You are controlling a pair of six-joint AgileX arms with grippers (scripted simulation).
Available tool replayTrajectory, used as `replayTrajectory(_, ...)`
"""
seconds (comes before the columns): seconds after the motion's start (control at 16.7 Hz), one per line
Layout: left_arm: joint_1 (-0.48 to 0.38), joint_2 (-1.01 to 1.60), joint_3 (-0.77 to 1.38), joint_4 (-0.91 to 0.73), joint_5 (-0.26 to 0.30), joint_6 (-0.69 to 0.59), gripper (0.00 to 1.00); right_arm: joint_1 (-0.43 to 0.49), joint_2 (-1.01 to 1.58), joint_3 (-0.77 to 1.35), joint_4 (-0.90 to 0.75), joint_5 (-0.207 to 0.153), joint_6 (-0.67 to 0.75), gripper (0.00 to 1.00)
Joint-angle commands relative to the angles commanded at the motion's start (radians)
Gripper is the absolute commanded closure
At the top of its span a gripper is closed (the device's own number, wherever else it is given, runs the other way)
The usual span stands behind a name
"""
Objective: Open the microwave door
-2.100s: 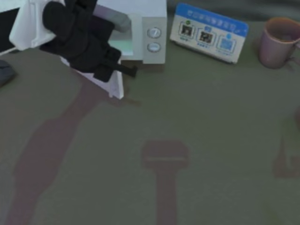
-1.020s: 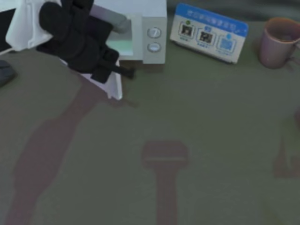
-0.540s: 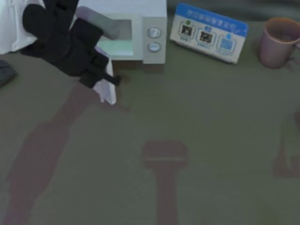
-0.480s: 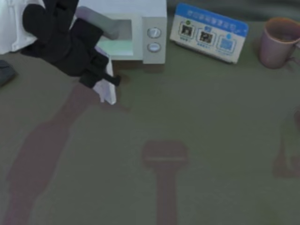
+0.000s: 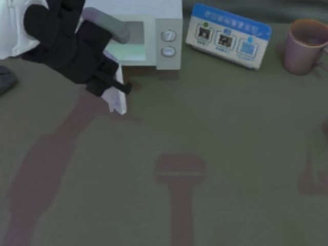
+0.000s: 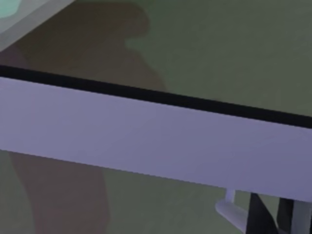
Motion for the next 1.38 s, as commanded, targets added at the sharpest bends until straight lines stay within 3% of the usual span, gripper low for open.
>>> replayTrajectory(0.96,-0.003,0.002,-0.004,0.000,0.007,0.000,1.00,0.000,0.000,0.000,0.000,0.000,0.000,0.00)
replayTrajectory(1.38,0.061,-0.026,-0.040,-0.037,0.081,0.155,1.00,0.000,0.000,0.000,0.000,0.000,0.000,0.00)
